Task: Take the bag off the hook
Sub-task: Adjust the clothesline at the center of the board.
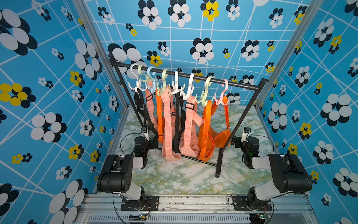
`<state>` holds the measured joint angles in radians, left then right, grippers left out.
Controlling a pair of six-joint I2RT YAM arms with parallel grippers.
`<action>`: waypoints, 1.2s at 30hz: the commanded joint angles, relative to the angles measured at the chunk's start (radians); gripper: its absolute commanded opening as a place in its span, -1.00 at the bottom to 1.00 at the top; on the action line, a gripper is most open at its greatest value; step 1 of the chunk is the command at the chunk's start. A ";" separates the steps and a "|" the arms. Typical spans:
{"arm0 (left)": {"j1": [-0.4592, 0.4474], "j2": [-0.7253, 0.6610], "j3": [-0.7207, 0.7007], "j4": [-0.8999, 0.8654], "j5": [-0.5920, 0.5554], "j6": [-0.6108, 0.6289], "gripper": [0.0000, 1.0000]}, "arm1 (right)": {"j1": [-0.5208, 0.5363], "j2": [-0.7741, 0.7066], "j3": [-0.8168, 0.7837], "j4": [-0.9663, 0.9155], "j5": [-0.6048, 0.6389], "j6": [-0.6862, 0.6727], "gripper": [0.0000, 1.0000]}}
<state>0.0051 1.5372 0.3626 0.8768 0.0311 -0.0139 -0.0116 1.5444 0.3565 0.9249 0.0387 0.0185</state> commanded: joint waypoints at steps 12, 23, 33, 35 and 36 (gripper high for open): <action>-0.008 0.011 0.029 0.031 0.017 0.006 0.97 | -0.003 0.014 0.021 0.015 0.005 0.014 0.99; -0.008 0.011 0.028 0.029 0.018 0.005 0.98 | -0.003 0.014 0.021 0.015 0.004 0.015 0.99; -0.029 -0.249 0.049 -0.204 -0.103 -0.017 0.97 | -0.002 -0.465 0.033 -0.420 0.294 0.186 0.99; -0.029 -0.321 0.089 -0.290 -0.185 -0.091 0.98 | 0.007 -0.599 0.066 -0.585 0.373 0.226 0.99; -0.028 -0.354 0.112 -0.333 -0.247 -0.153 0.98 | 0.013 -0.660 0.079 -0.666 0.411 0.233 0.99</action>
<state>-0.0200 1.2606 0.4019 0.6804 -0.0715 -0.0528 -0.0105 1.0264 0.3897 0.5663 0.2584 0.1513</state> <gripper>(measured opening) 0.988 0.995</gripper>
